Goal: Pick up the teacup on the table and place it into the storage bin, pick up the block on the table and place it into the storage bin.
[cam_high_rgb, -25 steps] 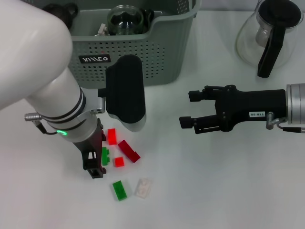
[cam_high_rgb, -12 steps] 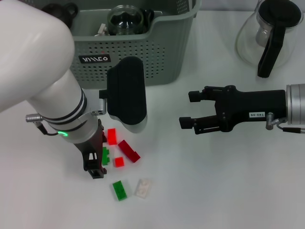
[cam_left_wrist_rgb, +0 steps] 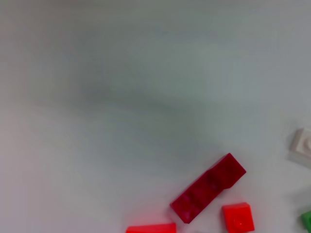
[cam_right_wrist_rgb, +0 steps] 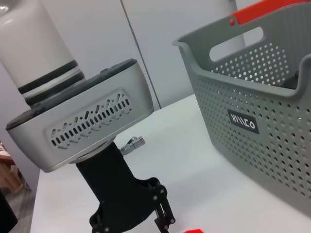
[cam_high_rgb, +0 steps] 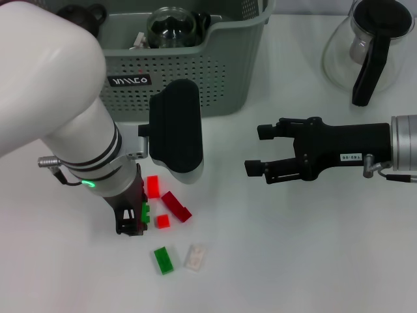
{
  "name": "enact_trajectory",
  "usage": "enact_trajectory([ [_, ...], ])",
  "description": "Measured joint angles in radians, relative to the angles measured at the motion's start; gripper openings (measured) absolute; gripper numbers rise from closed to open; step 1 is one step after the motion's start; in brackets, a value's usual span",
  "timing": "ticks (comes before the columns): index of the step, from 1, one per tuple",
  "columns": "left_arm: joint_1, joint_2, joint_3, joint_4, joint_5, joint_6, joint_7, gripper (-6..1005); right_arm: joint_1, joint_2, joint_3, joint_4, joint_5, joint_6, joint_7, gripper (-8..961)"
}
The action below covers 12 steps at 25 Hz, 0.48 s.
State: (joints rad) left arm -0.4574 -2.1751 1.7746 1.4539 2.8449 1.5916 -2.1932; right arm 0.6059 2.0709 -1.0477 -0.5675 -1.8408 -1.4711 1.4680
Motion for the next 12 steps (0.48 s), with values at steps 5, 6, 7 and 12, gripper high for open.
enact_trajectory([
  [5, 0.001, 0.000, 0.002, 0.004, 0.000, -0.003, -0.002, 456, 0.000, 0.000, 0.000, 0.000, 0.000, 0.000, 0.000, 939],
  [6, 0.001, 0.000, 0.003, 0.007, 0.000, -0.004, -0.002, 457, 0.000, 0.000, 0.000, 0.000, 0.000, 0.000, 0.000, 939],
  [7, 0.001, -0.001, 0.003, 0.008, 0.000, -0.004, -0.002, 457, 0.000, 0.000, 0.000, 0.000, 0.000, 0.000, 0.000, 939],
  [12, -0.005, -0.001, 0.000, 0.008, 0.000, 0.009, -0.004, 437, 0.000, 0.000, 0.000, 0.000, 0.000, 0.000, 0.000, 940],
])
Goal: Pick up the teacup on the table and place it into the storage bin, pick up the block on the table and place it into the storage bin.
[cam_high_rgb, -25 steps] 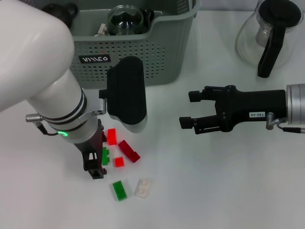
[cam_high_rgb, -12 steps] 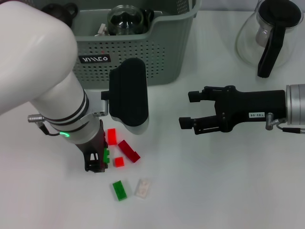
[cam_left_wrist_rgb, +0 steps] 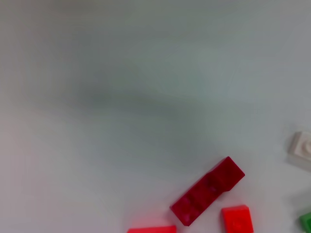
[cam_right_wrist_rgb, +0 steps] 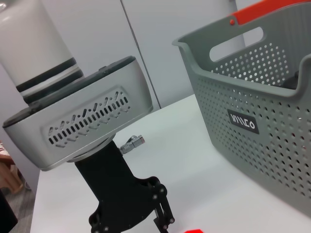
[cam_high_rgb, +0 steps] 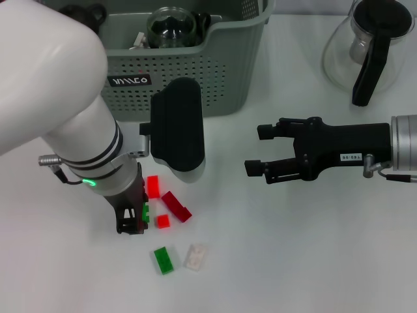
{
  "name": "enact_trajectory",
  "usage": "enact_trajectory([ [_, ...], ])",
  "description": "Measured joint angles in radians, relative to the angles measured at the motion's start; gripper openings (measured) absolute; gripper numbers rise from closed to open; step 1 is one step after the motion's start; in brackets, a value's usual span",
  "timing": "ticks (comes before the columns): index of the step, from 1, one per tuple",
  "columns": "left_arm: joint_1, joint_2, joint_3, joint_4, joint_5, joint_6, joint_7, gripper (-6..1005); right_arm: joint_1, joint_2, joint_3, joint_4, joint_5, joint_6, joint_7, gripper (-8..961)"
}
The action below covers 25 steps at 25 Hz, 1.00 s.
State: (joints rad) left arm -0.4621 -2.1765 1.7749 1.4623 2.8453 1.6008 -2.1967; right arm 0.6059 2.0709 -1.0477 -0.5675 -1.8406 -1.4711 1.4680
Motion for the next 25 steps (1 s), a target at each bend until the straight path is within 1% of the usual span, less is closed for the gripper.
enact_trajectory([
  [4, 0.001, 0.001, -0.022, 0.026, 0.000, 0.025, 0.000, 422, -0.001, 0.000, 0.000, 0.000, 0.000, 0.000, 0.000, 940],
  [5, 0.002, 0.002, -0.038, 0.040, 0.003, 0.034, 0.000, 418, -0.002, 0.000, 0.000, 0.000, 0.000, 0.000, 0.000, 940],
  [7, 0.006, 0.002, -0.097, 0.086, 0.006, 0.055, -0.006, 413, -0.003, 0.000, 0.000, 0.000, 0.000, 0.000, 0.000, 940],
  [11, 0.011, 0.002, -0.327, 0.226, -0.031, 0.062, -0.093, 416, -0.010, 0.000, 0.000, 0.000, 0.000, -0.002, 0.000, 941],
  [12, 0.006, 0.003, -0.410, 0.262, -0.065, 0.063, -0.119, 417, -0.011, 0.000, 0.000, 0.000, 0.000, -0.002, 0.000, 941],
  [13, -0.008, 0.005, -0.518, 0.301, -0.120, 0.068, -0.139, 419, -0.012, 0.000, 0.000, 0.000, 0.000, -0.003, 0.000, 941],
  [14, -0.029, 0.008, -0.638, 0.331, -0.203, 0.089, -0.146, 420, -0.013, -0.001, 0.000, 0.000, 0.000, -0.004, 0.000, 941],
  [15, -0.045, 0.011, -0.709, 0.348, -0.257, 0.104, -0.147, 421, -0.013, -0.002, 0.000, 0.000, 0.000, -0.005, 0.000, 941],
  [17, -0.095, 0.027, -0.882, 0.363, -0.387, 0.134, -0.142, 424, -0.014, -0.004, -0.001, 0.000, 0.000, -0.009, 0.002, 941],
  [18, -0.122, 0.041, -0.957, 0.355, -0.430, 0.137, -0.141, 425, -0.014, -0.005, -0.001, 0.000, 0.000, -0.011, 0.003, 941],
  [19, -0.142, 0.053, -0.991, 0.332, -0.445, 0.127, -0.141, 427, -0.014, -0.006, -0.001, 0.000, 0.000, -0.012, 0.003, 942],
  [20, -0.174, 0.075, -1.031, 0.284, -0.460, 0.104, -0.141, 428, -0.015, -0.007, -0.001, 0.000, 0.000, -0.013, 0.003, 942],
  [23, -0.237, 0.121, -1.039, 0.123, -0.440, 0.016, -0.147, 432, -0.015, -0.009, -0.003, 0.000, 0.000, -0.016, 0.001, 942],
  [25, -0.280, 0.142, -1.031, -0.023, -0.404, -0.063, -0.150, 434, -0.015, -0.009, -0.004, 0.000, 0.000, -0.016, 0.000, 942],
])
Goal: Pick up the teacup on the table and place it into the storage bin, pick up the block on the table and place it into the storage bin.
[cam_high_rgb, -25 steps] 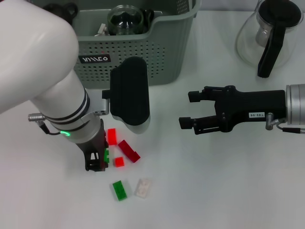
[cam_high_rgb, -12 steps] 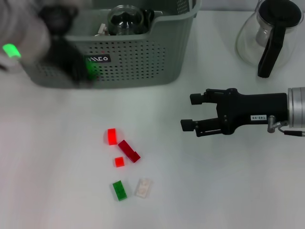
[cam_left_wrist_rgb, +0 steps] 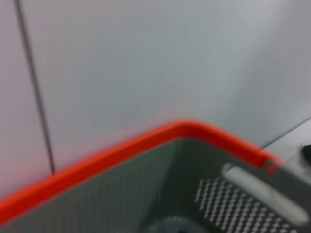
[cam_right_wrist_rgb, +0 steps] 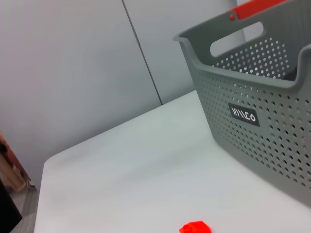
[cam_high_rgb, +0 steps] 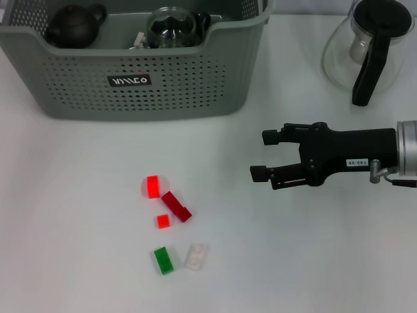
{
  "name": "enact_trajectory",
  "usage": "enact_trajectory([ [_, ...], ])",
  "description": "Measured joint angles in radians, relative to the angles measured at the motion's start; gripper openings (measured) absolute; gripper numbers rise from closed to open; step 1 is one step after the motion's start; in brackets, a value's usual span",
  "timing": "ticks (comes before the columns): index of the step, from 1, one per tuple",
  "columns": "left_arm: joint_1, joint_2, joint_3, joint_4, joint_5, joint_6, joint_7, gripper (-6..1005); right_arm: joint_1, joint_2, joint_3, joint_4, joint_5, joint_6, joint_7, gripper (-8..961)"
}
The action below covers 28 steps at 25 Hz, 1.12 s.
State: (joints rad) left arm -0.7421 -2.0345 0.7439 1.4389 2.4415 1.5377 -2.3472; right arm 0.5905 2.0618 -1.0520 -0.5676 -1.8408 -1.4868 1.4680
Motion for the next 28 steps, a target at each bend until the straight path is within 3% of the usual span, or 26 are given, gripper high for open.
enact_trajectory([
  [4, -0.060, 0.020, 0.010, -0.205, 0.071, -0.141, 0.004, 440, 0.000, 0.001, -0.003, 0.000, -0.001, 0.000, 0.000, 942],
  [9, -0.075, 0.019, 0.038, -0.250, 0.124, -0.223, 0.002, 446, 0.000, 0.000, 0.000, 0.000, -0.001, 0.000, 0.000, 942],
  [11, -0.069, 0.017, 0.036, -0.204, 0.123, -0.199, -0.002, 449, 0.000, -0.001, 0.002, -0.001, -0.001, 0.000, 0.000, 942],
  [14, -0.054, 0.016, 0.020, -0.079, 0.072, -0.036, 0.008, 668, 0.001, -0.002, 0.003, -0.004, -0.002, 0.000, 0.002, 942],
  [16, -0.036, 0.012, 0.020, 0.012, 0.005, 0.106, 0.040, 756, 0.003, -0.003, 0.004, -0.004, -0.002, 0.002, 0.005, 942],
  [19, 0.003, -0.016, 0.026, 0.150, -0.115, 0.317, 0.121, 887, 0.005, -0.003, 0.004, -0.005, -0.001, 0.009, 0.008, 942],
  [23, 0.065, -0.061, 0.037, 0.271, -0.221, 0.486, 0.233, 953, 0.008, -0.003, 0.013, -0.005, -0.001, 0.015, 0.009, 942],
  [28, 0.200, -0.074, 0.184, 0.341, -0.303, 0.509, 0.291, 968, 0.004, -0.006, 0.020, -0.005, -0.001, 0.015, 0.011, 941],
])
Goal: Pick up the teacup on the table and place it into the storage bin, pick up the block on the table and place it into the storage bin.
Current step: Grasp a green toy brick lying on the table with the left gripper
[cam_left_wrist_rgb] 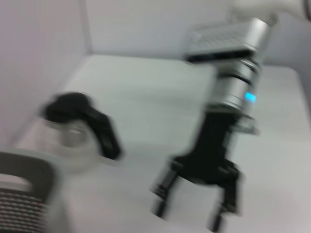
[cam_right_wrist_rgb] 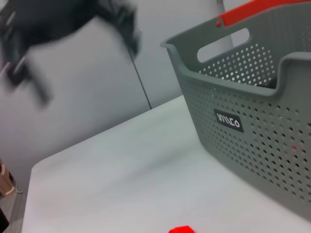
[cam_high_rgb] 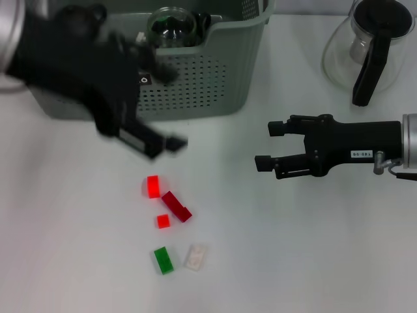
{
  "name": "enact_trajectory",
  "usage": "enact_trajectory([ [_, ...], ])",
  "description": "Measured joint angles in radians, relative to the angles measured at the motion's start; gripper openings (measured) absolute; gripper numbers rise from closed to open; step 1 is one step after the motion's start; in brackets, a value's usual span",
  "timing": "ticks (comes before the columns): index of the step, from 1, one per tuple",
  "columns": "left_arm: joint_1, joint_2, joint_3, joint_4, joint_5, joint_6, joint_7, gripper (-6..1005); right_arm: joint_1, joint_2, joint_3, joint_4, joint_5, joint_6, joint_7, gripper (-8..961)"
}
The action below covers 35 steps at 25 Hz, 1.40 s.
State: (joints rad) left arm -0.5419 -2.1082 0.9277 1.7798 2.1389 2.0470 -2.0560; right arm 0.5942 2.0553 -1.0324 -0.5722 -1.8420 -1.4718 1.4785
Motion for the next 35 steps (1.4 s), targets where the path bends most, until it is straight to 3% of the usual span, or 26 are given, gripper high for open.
enact_trajectory([
  [5, 0.078, -0.014, 0.144, -0.022, 0.031, -0.003, 0.023, 968, -0.002, -0.003, 0.009, 0.002, 0.000, 0.000, 0.002, 941],
  [10, 0.101, -0.062, 0.257, -0.092, 0.200, -0.033, 0.026, 967, -0.002, -0.005, 0.011, 0.004, 0.000, 0.001, 0.003, 941],
  [11, 0.101, -0.062, 0.257, -0.092, 0.200, -0.033, 0.026, 967, -0.002, -0.005, 0.011, 0.004, 0.000, 0.003, 0.005, 941],
  [12, 0.123, -0.065, 0.334, -0.117, 0.242, -0.086, 0.007, 967, -0.002, -0.005, 0.011, 0.004, 0.000, 0.006, 0.007, 941],
  [17, 0.153, -0.065, 0.463, -0.167, 0.332, -0.197, -0.046, 966, -0.001, -0.005, 0.011, 0.004, 0.001, 0.021, 0.011, 941],
  [22, 0.161, -0.067, 0.566, -0.192, 0.381, -0.235, -0.081, 966, 0.006, -0.008, 0.021, 0.005, 0.000, 0.038, 0.011, 941],
  [35, 0.152, -0.064, 0.652, -0.217, 0.474, -0.261, -0.212, 964, 0.019, -0.003, 0.036, -0.003, 0.005, 0.056, 0.011, 941],
])
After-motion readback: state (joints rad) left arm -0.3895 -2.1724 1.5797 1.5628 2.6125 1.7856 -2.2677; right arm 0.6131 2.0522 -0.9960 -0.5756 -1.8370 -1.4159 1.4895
